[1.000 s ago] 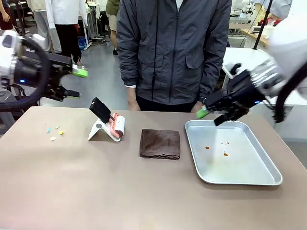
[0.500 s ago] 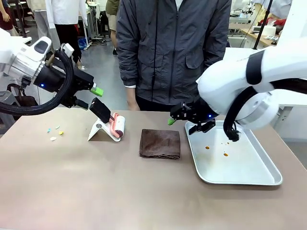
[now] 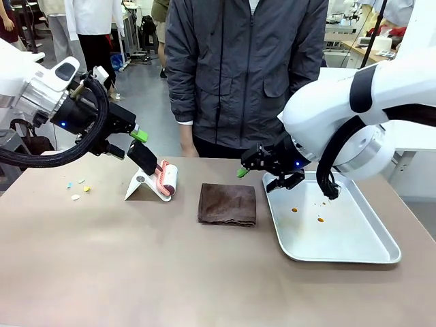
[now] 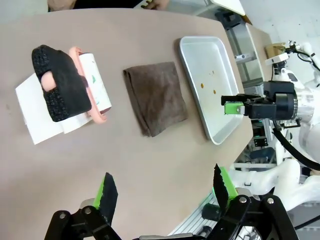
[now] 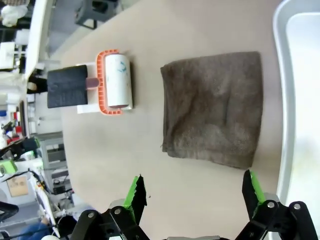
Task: Clean the surface of the table.
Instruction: Hold the Lint Roller with your left hand and the towel with your right hand.
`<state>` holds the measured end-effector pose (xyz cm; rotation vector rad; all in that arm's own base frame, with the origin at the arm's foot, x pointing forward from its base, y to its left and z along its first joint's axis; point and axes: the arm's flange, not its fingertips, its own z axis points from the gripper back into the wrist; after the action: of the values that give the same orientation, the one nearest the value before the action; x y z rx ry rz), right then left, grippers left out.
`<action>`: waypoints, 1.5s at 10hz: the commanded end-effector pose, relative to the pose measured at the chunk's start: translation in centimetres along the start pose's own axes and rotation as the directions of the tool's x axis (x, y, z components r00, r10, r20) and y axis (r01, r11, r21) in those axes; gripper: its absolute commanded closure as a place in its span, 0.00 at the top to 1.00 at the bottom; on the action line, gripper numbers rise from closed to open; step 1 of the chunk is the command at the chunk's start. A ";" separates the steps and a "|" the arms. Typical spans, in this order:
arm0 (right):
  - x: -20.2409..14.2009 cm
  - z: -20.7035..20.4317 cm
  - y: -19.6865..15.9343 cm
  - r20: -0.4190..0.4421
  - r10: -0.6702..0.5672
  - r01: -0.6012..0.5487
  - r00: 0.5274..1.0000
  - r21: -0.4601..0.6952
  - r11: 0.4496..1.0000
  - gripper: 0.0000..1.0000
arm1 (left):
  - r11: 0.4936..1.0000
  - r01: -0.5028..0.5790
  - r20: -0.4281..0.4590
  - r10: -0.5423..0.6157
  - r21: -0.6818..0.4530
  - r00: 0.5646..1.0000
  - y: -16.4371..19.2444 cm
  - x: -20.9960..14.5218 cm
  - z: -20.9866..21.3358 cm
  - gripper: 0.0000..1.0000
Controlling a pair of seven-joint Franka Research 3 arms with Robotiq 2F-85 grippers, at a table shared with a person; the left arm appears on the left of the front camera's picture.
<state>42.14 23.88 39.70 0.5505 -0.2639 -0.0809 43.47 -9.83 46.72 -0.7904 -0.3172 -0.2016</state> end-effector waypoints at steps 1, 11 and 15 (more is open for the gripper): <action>0.0 0.1 0.0 -0.004 -0.002 0.002 1.000 0.003 1.000 1.00 | 1.000 -0.004 0.004 0.004 0.006 1.000 0.2 0.0 0.1 1.00; 5.1 -10.3 2.6 -0.359 0.145 -0.235 0.922 -0.221 0.947 1.00 | 0.971 -0.183 -0.132 0.203 0.151 0.970 7.8 8.5 -1.9 1.00; 5.5 -13.4 2.6 -0.354 0.091 -0.222 0.931 -0.350 0.910 1.00 | 0.979 -0.171 -0.079 0.180 0.107 0.980 9.3 9.2 -4.5 1.00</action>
<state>50.27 30.65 31.33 0.1986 0.0333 0.1577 55.21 -6.63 41.00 -0.6769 -0.1338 -0.0511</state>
